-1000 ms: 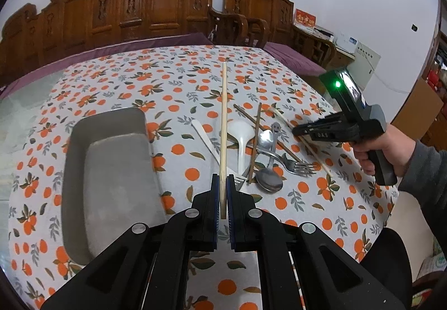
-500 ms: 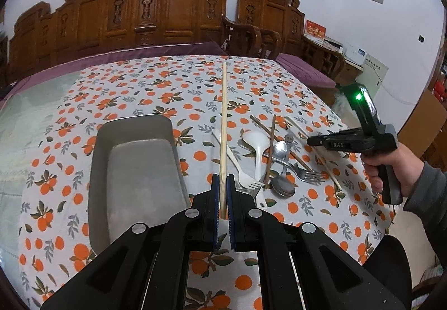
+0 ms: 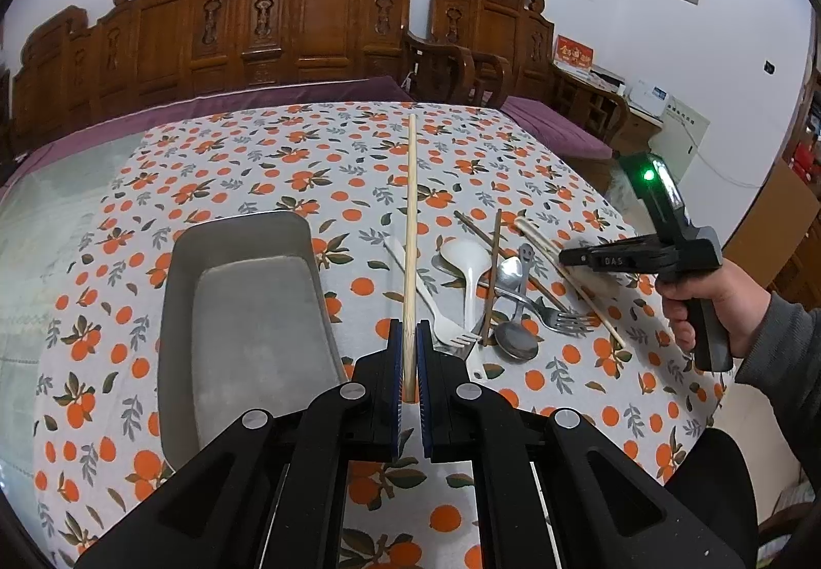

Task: Organize utensils
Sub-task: 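Lower the chopstick into the metal tray and open the left gripper while the right carries the fork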

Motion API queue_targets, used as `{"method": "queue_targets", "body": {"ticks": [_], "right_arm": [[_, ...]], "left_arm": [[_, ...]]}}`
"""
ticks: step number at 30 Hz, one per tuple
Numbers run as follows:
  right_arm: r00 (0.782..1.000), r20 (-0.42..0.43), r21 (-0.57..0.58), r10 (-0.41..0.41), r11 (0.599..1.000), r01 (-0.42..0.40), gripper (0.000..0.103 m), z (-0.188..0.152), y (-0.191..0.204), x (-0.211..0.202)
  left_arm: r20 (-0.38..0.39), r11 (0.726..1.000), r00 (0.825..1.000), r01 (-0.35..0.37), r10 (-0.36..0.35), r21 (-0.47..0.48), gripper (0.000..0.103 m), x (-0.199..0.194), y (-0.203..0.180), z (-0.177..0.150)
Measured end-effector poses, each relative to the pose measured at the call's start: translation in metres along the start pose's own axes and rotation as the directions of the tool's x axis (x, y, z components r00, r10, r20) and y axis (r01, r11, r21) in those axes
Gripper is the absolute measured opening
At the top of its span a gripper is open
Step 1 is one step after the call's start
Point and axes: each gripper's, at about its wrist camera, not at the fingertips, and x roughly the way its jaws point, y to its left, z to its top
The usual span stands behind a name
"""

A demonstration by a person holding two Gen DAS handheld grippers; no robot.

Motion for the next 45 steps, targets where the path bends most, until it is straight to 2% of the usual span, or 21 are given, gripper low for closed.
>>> {"method": "queue_targets", "body": {"ticks": [6, 13, 20, 26, 35, 40, 43, 45], "right_arm": [[0.999, 0.053, 0.013, 0.009, 1.000, -0.009, 0.004, 0.008, 0.004, -0.024], [0.992, 0.108, -0.058, 0.072, 0.996, -0.066, 0.004, 0.011, 0.053, -0.051], [0.975, 0.141, -0.124, 0.174, 0.980, -0.157, 0.004, 0.010, 0.116, -0.069], [0.954, 0.142, -0.160, 0.263, 0.958, -0.240, 0.004, 0.009, 0.167, -0.074], [0.935, 0.116, -0.160, 0.335, 0.935, -0.315, 0.005, 0.008, 0.215, -0.065], [0.928, 0.114, -0.153, 0.354, 0.929, -0.336, 0.005, 0.012, 0.230, -0.062], [0.924, 0.116, -0.142, 0.364, 0.927, -0.347, 0.005, 0.015, 0.234, -0.060], [0.923, 0.116, -0.138, 0.366, 0.927, -0.350, 0.005, 0.016, 0.238, -0.057]], "left_arm": [[0.023, 1.000, 0.999, -0.024, 0.024, -0.002, 0.004, -0.011, 0.005, 0.002], [0.027, 0.994, 0.994, -0.101, 0.102, -0.026, 0.004, -0.027, 0.027, 0.001], [-0.027, 0.987, 0.991, -0.132, 0.130, -0.087, 0.004, -0.030, 0.057, -0.011], [-0.107, 0.979, 0.981, -0.175, 0.164, -0.106, 0.004, -0.013, 0.077, -0.022], [-0.196, 0.976, 0.968, -0.180, 0.155, -0.120, 0.004, 0.014, 0.091, -0.031], [-0.206, 0.977, 0.969, -0.168, 0.139, -0.134, 0.004, 0.021, 0.096, -0.029], [-0.205, 0.976, 0.971, -0.159, 0.127, -0.147, 0.008, 0.019, 0.097, -0.026], [-0.191, 0.976, 0.971, -0.169, 0.141, -0.139, 0.014, 0.015, 0.097, -0.024]]}}
